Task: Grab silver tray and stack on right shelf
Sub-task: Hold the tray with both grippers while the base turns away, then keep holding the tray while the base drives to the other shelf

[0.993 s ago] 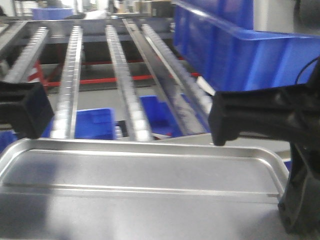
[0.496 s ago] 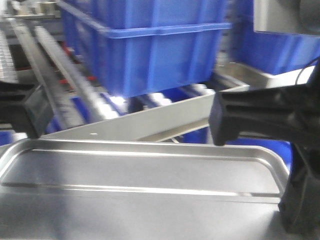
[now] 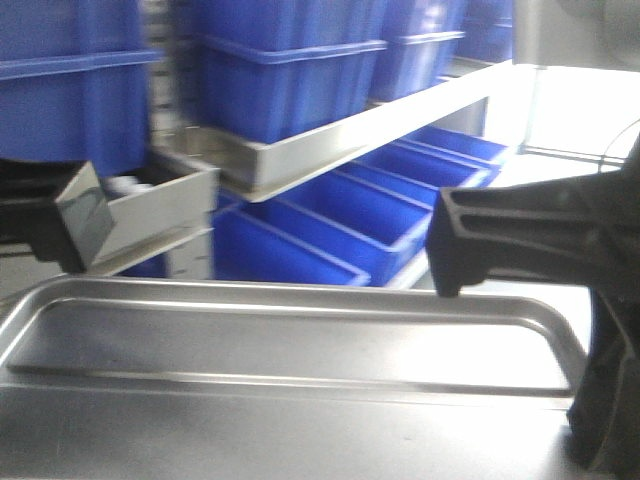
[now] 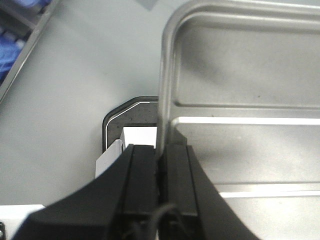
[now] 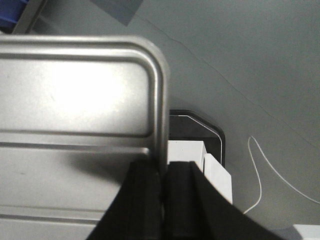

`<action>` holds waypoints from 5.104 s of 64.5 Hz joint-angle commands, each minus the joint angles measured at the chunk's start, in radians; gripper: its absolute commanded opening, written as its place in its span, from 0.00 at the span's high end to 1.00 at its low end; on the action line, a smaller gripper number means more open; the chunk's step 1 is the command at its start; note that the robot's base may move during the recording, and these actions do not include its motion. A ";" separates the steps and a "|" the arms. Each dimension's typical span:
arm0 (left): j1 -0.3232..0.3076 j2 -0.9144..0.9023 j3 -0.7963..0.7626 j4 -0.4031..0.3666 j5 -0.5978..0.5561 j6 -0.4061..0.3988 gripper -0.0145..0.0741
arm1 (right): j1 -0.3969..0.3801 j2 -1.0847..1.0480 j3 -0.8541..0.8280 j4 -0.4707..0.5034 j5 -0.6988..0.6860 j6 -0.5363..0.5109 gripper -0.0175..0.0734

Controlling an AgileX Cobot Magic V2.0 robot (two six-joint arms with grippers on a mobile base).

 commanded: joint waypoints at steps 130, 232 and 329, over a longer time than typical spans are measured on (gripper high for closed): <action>-0.005 -0.021 -0.022 0.049 0.314 -0.006 0.95 | -0.002 -0.024 -0.020 -0.056 0.178 -0.017 0.75; -0.005 -0.021 -0.022 0.049 0.314 -0.006 0.95 | -0.002 -0.024 -0.021 -0.056 0.216 -0.017 0.75; -0.005 -0.021 -0.022 0.049 0.314 -0.006 0.95 | -0.002 -0.024 -0.021 -0.056 0.217 -0.017 0.75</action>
